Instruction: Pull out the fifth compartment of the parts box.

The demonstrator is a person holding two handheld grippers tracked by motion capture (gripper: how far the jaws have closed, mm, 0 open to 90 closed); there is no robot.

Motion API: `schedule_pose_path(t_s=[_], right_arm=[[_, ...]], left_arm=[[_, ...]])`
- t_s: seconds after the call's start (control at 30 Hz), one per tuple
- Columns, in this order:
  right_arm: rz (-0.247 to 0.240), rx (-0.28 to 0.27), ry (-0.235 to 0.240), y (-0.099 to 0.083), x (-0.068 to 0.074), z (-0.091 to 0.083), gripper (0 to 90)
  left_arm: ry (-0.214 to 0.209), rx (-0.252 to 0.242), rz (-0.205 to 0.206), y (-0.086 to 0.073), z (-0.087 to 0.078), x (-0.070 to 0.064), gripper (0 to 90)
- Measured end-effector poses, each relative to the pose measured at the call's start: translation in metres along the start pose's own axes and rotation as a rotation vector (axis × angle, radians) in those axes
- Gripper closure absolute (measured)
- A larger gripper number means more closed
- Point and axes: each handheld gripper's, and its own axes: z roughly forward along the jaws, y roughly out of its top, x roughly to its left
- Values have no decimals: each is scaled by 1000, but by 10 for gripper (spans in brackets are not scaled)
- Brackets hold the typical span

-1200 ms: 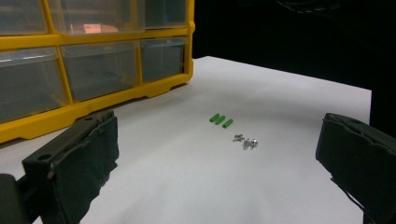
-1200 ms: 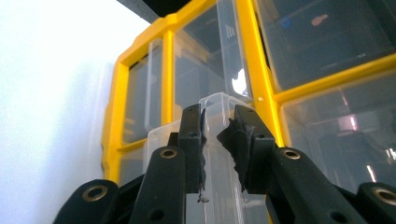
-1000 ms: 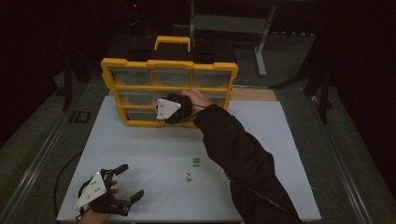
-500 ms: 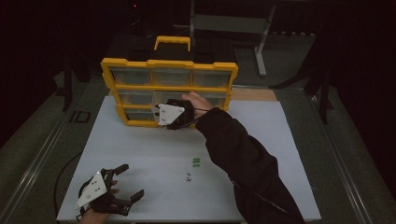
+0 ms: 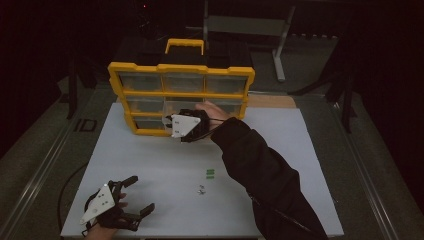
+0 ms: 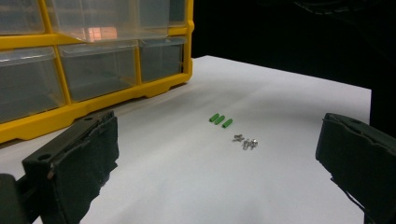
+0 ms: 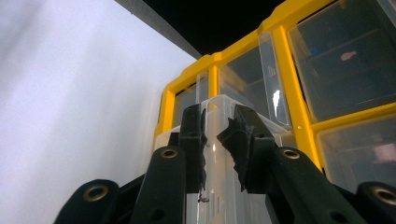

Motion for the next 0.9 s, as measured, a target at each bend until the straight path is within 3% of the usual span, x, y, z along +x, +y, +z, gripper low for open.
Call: schedule_pose_path(t_s=[0.3,0.37,0.43,0.47,0.63,0.8,0.9], right_arm=[[20,-7,9,-1,1,1,743],[57,-2,16,0,-1,1,733],[101,-1,14,2,-2,-1,648],[143,3,10,3,-4,-2,583],[322,1,24,5,-13,-9,459],[517,-12,51,1,-21,-13,208],[608,-9,42,-4,-22,-13,120]], left_arm=[[-4,3,1,0,1,0,0],[-3,1,1,0,1,0,0],[-4,1,-1,0,1,1,0],[-3,1,0,0,1,1,0],[-3,1,0,0,1,0,0],[-1,1,0,0,1,1,0],[0,2,0,0,1,1,0]])
